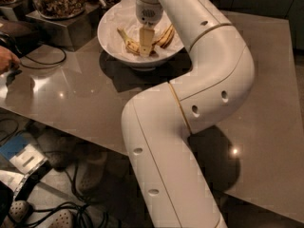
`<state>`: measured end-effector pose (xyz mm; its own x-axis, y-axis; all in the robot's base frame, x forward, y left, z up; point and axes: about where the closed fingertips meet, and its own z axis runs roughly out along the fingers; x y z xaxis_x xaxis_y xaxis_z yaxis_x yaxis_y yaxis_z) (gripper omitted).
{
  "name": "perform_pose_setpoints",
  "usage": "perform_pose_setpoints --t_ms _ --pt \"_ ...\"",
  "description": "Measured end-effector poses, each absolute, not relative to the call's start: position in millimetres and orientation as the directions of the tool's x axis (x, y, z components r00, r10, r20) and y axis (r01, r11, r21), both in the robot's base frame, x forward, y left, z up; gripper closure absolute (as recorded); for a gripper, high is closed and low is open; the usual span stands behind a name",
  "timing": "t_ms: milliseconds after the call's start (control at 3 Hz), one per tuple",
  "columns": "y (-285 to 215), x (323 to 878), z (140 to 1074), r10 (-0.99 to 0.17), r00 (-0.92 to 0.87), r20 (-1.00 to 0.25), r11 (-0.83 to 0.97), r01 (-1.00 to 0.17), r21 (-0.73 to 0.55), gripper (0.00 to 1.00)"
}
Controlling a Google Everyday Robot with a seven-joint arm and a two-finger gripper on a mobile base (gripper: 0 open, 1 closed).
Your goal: Pick banana from white bowl
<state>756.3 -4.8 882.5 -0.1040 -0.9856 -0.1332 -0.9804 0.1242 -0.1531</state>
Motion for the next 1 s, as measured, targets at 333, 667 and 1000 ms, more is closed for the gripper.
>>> perform_pose_setpoints --t_ms 333,667,1000 --pt "-1.7 757.0 878.1 -0.988 -0.095 -0.124 0.113 -0.982 -0.148 0.36" --pt "0.0 757.3 875.5 -0.988 -0.091 -0.121 0.109 -0.984 -0.144 0.36" --pt "0.0 757.3 875.5 -0.988 -0.091 -0.121 0.109 -0.984 -0.144 0.35"
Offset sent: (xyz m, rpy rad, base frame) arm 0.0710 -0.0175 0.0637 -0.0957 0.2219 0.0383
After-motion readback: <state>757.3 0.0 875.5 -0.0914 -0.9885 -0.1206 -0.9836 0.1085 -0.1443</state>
